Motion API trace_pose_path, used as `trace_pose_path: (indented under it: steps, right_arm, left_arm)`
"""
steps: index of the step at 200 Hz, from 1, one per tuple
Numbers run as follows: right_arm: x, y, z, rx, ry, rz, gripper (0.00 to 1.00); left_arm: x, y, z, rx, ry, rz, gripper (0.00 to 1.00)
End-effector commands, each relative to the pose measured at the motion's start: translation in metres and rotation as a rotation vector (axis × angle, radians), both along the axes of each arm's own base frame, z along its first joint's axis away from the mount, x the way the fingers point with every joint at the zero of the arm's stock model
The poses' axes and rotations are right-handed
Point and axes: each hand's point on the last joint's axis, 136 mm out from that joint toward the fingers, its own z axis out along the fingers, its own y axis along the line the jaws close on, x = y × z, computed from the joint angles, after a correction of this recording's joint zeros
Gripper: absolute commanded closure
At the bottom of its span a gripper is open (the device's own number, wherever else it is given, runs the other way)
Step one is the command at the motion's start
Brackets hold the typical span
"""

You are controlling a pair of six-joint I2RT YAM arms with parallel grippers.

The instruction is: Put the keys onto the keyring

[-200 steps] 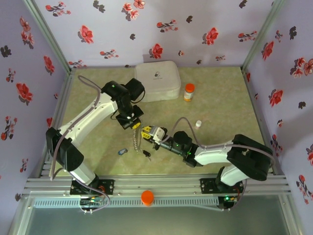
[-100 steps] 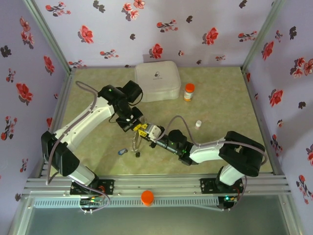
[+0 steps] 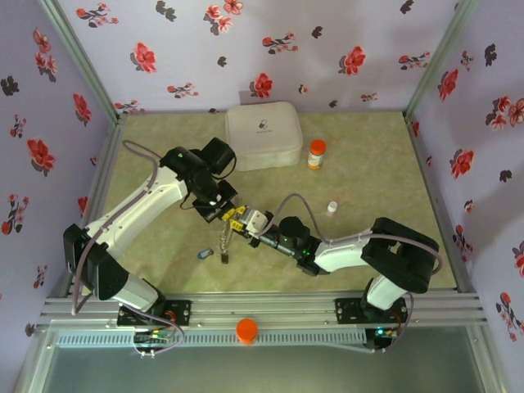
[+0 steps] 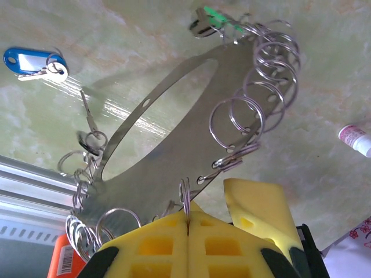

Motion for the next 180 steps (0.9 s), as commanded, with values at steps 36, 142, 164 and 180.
trace_pose_path:
  steps: [36, 142, 164, 180]
  right_arm:
    - [0.002, 0.011, 0.013, 0.053, -0.019, 0.011, 0.73]
    - [-0.006, 0.016, 0.019, 0.095, -0.028, 0.053, 0.76]
    - [-0.008, 0.018, 0.019, 0.094, -0.027, 0.065, 0.78]
    - [-0.009, 0.02, 0.017, 0.093, -0.023, 0.075, 0.78]
  left_arm:
    - [-0.002, 0.006, 0.006, -0.02, -0.027, 0.027, 1.0]
    - [0.002, 0.007, -0.004, -0.082, -0.04, 0.123, 1.0]
    - [0.003, 0.008, -0.005, -0.095, -0.045, 0.147, 1.0]
    - [0.003, 0.009, -0.004, -0.104, -0.049, 0.159, 1.0]
